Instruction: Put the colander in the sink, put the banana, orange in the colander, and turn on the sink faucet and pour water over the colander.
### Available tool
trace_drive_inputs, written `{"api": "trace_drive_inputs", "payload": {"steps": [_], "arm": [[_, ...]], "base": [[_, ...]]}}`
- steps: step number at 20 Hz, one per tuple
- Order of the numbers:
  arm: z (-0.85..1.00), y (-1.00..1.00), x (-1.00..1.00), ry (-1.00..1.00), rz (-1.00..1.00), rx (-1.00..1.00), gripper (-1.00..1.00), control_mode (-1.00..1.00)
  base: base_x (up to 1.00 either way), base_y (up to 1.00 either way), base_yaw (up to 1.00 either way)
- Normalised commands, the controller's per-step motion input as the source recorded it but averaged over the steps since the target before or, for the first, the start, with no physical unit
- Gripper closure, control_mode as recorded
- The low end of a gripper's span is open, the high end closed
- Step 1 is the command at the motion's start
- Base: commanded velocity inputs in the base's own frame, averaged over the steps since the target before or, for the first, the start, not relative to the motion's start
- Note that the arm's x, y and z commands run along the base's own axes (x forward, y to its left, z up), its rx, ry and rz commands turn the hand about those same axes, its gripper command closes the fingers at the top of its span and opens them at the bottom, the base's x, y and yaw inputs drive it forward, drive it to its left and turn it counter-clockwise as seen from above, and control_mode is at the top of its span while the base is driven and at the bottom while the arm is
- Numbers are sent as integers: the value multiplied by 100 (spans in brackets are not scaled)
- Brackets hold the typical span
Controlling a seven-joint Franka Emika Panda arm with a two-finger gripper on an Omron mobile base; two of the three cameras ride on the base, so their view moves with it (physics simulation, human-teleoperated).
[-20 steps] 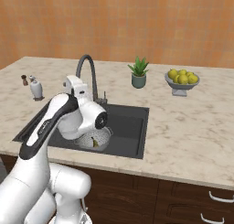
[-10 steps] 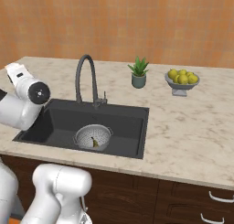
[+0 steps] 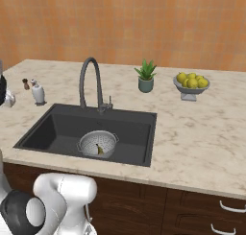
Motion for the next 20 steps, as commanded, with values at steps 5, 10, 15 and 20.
{"api": "trace_drive_inputs", "payload": {"steps": [5,10,15,20], "arm": [[-33,79,-3,4,23,-40,-100,-100],[-63,66,-10,0,13,-25,-100,-100],[-94,52,-8,-3,18,-17,-100,-100],[-94,38,0,-5,15,-10,-100,-100]], "base": [[0,0,0],[0,0,0],[0,0,0],[0,0,0]]}}
